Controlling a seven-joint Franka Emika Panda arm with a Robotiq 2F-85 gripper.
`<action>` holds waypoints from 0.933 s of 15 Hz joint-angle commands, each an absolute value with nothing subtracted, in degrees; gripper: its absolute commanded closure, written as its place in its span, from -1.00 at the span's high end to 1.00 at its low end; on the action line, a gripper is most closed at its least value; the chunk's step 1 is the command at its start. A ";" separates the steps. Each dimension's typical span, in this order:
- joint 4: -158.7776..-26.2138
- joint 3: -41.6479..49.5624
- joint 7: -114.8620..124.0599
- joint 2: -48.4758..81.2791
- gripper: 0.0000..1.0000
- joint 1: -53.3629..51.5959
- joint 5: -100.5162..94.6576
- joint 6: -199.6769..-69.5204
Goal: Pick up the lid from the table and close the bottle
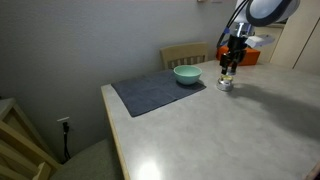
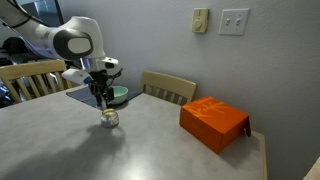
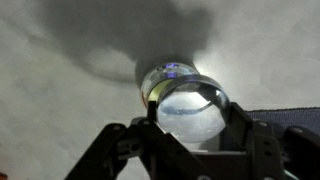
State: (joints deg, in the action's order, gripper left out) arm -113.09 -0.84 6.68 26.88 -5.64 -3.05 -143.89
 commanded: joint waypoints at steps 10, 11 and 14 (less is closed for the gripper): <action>-110.67 0.03 5.92 29.69 -0.12 -5.34 -3.55 -144.04; -110.80 -0.04 5.75 29.56 -0.12 -5.11 -3.24 -144.06; -110.51 -0.07 5.37 30.25 -0.12 -4.50 -2.74 -143.79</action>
